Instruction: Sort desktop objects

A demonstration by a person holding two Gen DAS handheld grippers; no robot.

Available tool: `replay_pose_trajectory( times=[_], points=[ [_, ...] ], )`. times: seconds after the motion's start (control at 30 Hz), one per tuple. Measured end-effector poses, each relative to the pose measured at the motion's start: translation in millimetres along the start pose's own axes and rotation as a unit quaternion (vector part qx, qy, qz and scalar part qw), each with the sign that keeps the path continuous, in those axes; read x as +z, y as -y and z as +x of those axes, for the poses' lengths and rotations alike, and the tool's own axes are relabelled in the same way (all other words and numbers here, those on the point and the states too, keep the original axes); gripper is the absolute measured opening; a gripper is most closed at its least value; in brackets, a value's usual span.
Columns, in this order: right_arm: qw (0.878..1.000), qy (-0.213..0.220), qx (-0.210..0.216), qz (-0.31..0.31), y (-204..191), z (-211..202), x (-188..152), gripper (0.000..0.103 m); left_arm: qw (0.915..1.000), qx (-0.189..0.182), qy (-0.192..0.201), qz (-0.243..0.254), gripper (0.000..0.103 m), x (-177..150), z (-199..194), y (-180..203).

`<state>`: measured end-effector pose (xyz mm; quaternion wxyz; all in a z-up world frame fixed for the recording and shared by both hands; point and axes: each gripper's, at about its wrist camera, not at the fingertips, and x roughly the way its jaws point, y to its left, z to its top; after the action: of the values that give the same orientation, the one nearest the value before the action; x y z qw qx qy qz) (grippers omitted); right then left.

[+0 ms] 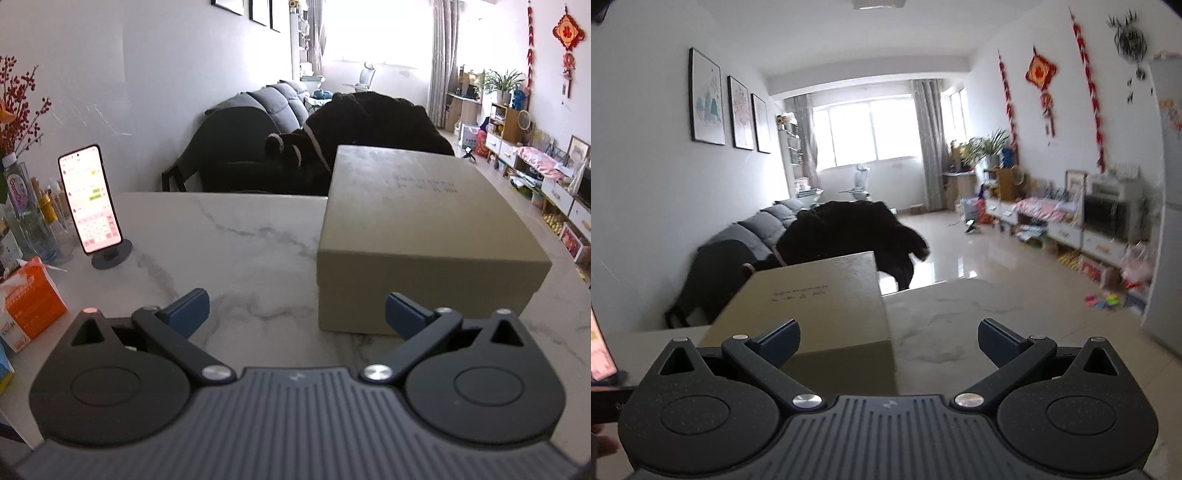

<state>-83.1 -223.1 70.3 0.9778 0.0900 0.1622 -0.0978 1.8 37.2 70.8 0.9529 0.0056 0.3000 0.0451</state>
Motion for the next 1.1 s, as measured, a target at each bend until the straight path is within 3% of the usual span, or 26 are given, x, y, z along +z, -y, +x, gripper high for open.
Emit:
replay_pose_trajectory(
  times=[0.67, 1.1],
  points=[
    [0.998, -0.032, -0.043, -0.042, -13, 22, -15, 0.103, 0.9988, -0.022, -0.044, 0.004, 0.103, -11, 16, 18],
    [0.997, -0.053, -0.035, -0.052, -19, 34, -22, 0.103, 0.9980, -0.025, -0.057, 0.004, 0.103, -14, 27, 17]
  ],
)
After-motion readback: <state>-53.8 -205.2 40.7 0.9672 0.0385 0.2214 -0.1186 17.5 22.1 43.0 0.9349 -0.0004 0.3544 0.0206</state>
